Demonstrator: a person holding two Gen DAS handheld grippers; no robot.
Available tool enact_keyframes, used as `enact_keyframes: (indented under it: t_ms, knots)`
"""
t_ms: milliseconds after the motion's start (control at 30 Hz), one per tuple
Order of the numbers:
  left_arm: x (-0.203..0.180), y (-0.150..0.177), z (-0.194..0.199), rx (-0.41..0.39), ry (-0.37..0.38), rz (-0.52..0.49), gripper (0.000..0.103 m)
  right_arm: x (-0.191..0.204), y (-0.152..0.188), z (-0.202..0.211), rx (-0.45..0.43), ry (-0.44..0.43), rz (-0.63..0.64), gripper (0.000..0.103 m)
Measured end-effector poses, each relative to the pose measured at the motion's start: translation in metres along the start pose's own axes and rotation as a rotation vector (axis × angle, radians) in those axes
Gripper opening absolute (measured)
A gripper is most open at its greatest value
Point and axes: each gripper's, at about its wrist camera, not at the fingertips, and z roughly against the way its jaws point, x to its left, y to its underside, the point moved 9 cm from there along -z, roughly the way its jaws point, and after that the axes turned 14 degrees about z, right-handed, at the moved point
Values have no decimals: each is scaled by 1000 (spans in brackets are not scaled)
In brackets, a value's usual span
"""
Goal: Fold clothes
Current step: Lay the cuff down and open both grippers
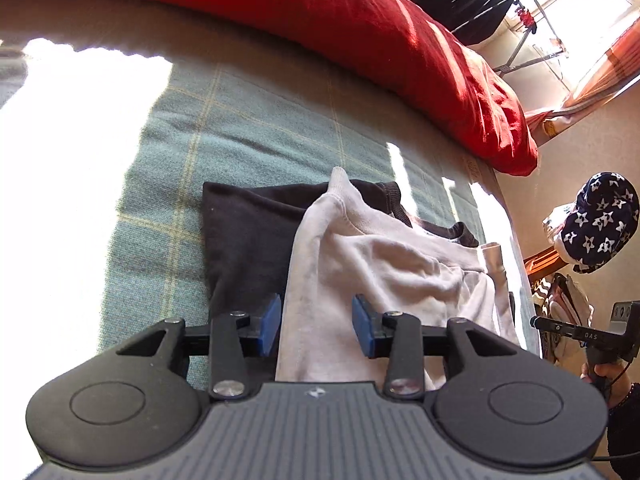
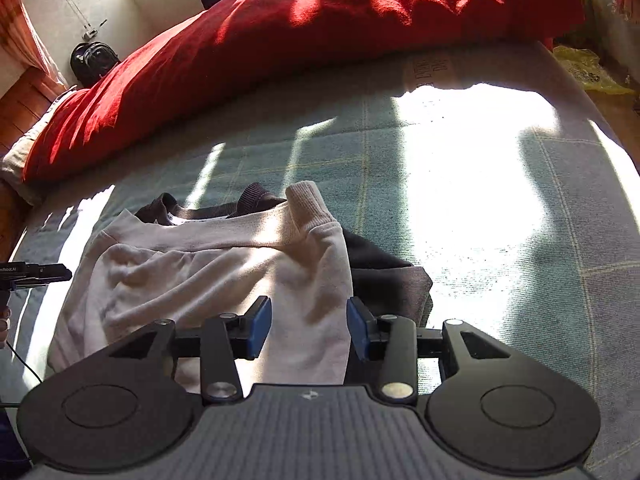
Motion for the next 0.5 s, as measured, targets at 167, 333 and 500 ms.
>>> enact_keyframes:
  t_ms: [167, 333, 500]
  knots:
    - [9, 44, 5, 50, -65, -69, 40, 14, 55, 3, 60, -14, -68, 49]
    - [7, 75, 10, 55, -106, -159, 39, 27, 85, 3, 73, -13, -80, 49]
    - [1, 97, 16, 56, -125, -278, 39, 30, 85, 12, 52, 1, -37, 49]
